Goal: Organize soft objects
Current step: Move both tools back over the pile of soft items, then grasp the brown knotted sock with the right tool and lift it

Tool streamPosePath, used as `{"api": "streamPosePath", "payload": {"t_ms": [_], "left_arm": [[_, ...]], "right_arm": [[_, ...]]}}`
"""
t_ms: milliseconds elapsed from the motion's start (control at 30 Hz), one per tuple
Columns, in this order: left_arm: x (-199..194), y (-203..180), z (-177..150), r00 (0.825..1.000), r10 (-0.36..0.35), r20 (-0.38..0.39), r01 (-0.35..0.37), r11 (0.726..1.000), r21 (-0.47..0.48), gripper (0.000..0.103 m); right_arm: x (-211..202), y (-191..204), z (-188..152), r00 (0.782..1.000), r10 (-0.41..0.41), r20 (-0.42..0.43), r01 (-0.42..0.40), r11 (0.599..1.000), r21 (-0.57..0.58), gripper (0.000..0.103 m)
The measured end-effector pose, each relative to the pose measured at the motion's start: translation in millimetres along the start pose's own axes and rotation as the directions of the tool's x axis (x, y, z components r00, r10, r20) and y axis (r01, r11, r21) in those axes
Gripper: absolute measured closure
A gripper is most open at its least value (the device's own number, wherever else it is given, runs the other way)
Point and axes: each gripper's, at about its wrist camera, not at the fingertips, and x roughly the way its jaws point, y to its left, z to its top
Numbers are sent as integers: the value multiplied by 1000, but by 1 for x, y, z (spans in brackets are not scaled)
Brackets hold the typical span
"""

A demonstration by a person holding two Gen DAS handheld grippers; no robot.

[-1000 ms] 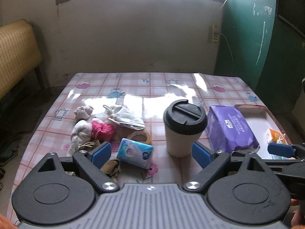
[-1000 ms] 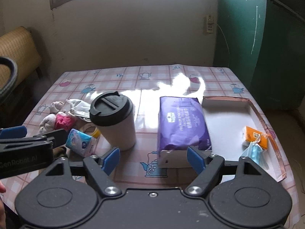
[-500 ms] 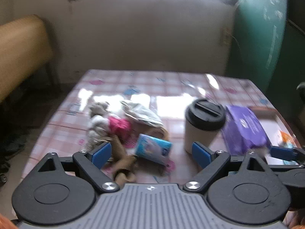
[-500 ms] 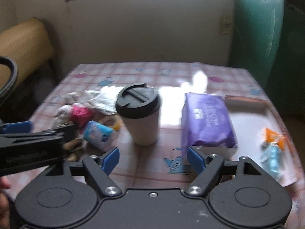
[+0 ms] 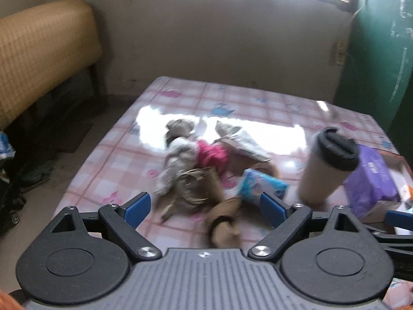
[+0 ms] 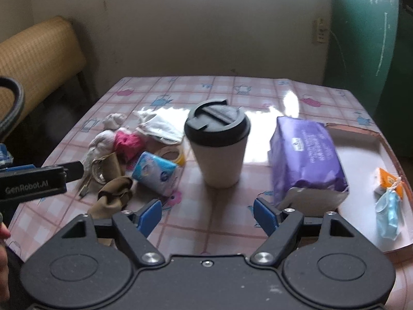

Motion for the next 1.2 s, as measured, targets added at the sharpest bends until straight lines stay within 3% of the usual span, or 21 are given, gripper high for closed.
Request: {"api": "streamPosePath", "payload": {"t_ms": [333,633,867,1100,1167,1200], "left_arm": [[31,51,-16,995,61,-80,-68,994,-88,9],[58,56,-16,994,40,-99,-48,995,-82,9],[66,81,-15,991,81,-107,-93,989,-111,9],[69,102,-13,990,87,-108,-101,986,-135,9],[75,102,-10,991,84,-108,-98,987,-130,9],[78,102,-8,991,84,-108,-98,987,-129,9]], "right_arm": [[16,13,-16,998,54,-43,-55,998,-26,11],[33,25,-25,990,120,-72,-123,991,-48,11],[66,71,-24,968,225,-113,-237,966,-104,11],[110,109,-10,959,250,-130,-267,954,-136,11],[120,113,-10,956,255,-145,-275,952,-134,20],[123,114,-11,956,253,-151,-274,951,-141,49]]}}
